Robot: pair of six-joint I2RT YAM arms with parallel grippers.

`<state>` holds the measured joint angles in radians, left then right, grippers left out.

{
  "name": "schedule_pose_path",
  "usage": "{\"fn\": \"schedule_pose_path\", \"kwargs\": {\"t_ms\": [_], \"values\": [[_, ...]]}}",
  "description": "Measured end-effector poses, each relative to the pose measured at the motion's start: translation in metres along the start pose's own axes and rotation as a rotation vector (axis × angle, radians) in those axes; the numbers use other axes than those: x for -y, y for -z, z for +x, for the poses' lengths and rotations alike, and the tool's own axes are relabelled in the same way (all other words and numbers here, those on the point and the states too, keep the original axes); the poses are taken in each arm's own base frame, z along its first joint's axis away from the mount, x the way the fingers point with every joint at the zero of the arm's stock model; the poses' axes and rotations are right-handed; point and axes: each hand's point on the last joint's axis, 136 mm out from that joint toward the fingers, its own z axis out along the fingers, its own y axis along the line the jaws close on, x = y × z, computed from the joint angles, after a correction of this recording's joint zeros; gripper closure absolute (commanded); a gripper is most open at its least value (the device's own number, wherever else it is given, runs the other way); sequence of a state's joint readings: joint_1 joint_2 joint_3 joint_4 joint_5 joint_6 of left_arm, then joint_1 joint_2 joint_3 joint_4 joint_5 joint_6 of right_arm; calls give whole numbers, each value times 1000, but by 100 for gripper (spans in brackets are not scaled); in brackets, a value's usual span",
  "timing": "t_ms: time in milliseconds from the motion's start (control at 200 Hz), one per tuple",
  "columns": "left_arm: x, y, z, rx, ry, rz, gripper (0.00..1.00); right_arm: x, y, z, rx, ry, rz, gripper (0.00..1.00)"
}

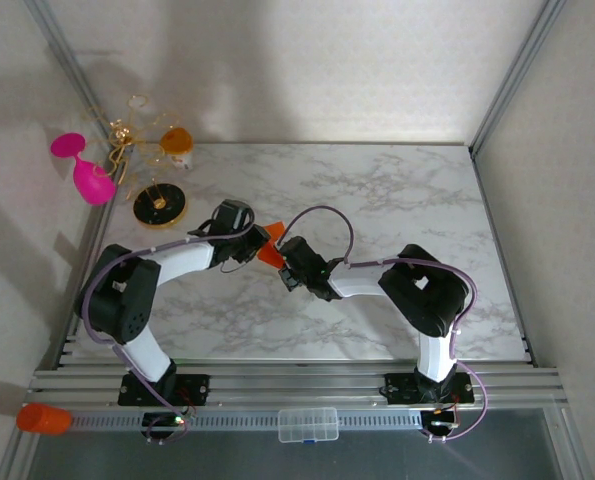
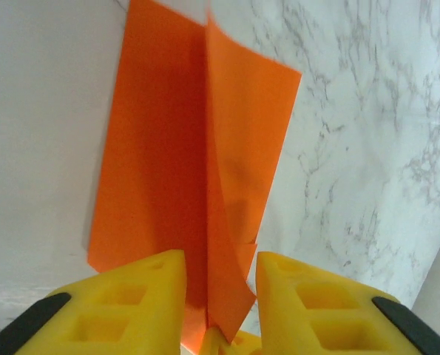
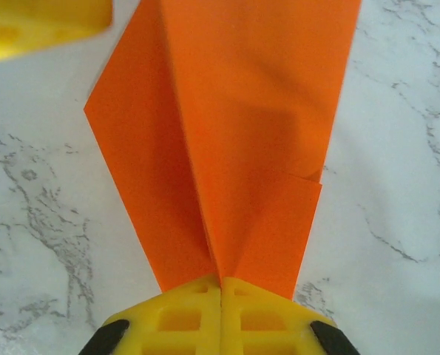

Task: Fold a paper plane with a square sheet of paper (pick it up from the middle)
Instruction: Fourth fold the wing at the center of the table.

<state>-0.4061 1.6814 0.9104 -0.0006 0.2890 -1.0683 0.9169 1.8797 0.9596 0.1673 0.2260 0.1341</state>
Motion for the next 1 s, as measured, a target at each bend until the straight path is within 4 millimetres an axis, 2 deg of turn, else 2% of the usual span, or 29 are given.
{"fn": "schedule_pose_path", "kwargs": {"t_ms": [115, 230, 395, 586, 791, 996], "values": [[6, 10, -10, 30, -10, 21, 60, -3, 0, -1, -2, -10, -30, 95], [11, 14, -10, 31, -16, 41, 56, -3, -1, -2, -3, -18, -42, 94], [9, 10, -2, -5, -17, 41, 53, -3, -1, -2, -4, -19, -48, 94], [-3, -5, 9, -59, -9, 8, 50, -3, -1, -2, -4, -14, -49, 94], [-2, -17, 15, -93, -12, -1, 52, -3, -1, -2, -3, 3, -48, 93], [3, -20, 15, -102, -3, 6, 64, -2, -1, -2, -2, 20, -43, 91]]}}
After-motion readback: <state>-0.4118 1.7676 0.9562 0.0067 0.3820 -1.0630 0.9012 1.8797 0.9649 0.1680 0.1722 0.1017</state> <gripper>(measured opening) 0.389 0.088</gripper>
